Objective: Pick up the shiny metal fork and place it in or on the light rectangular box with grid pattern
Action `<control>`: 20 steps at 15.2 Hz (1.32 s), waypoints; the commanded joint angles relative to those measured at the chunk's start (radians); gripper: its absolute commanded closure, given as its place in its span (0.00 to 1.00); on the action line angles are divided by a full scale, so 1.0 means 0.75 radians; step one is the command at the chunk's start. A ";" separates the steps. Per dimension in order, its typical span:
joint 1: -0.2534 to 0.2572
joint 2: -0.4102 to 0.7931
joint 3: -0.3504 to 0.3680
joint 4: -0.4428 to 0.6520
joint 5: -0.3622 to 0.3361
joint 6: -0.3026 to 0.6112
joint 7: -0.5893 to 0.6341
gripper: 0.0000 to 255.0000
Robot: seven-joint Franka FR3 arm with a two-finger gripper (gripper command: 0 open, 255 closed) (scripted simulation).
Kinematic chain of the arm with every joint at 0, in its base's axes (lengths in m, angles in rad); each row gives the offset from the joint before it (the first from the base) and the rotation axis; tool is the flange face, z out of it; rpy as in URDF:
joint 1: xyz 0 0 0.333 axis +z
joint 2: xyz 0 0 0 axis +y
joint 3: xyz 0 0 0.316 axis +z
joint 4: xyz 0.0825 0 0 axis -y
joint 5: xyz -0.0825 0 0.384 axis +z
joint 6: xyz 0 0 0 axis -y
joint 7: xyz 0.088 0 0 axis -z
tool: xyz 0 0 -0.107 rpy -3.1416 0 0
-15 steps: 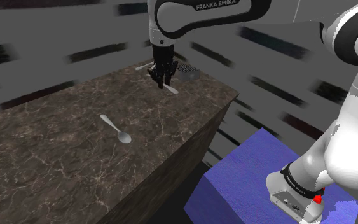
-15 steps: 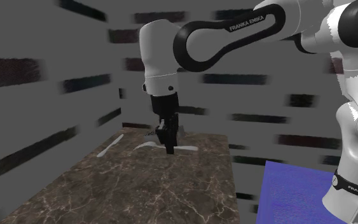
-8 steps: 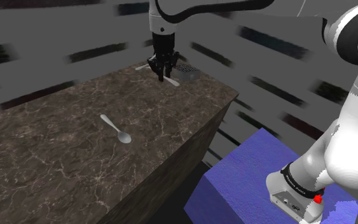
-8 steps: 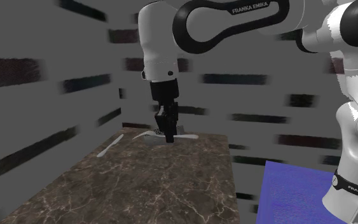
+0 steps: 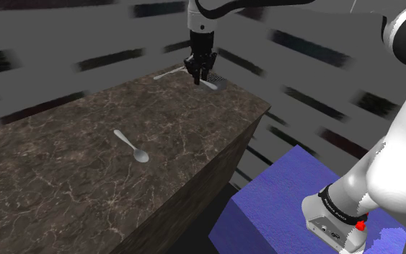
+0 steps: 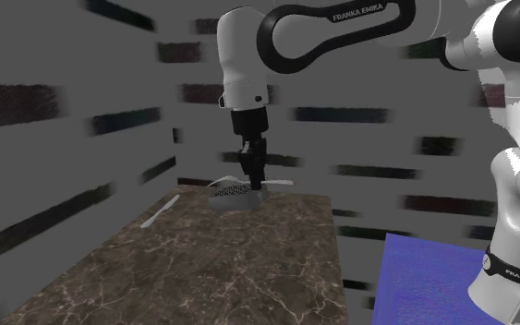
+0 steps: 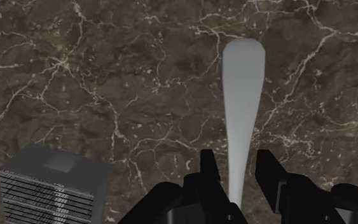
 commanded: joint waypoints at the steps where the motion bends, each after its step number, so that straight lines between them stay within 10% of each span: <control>1: -0.038 -0.014 -0.020 -0.019 0.001 0.005 -0.059 1.00; 12: -0.246 -0.035 -0.144 -0.073 -0.004 0.042 -0.386 1.00; 20: -0.247 -0.011 -0.146 -0.183 -0.007 0.177 -0.382 1.00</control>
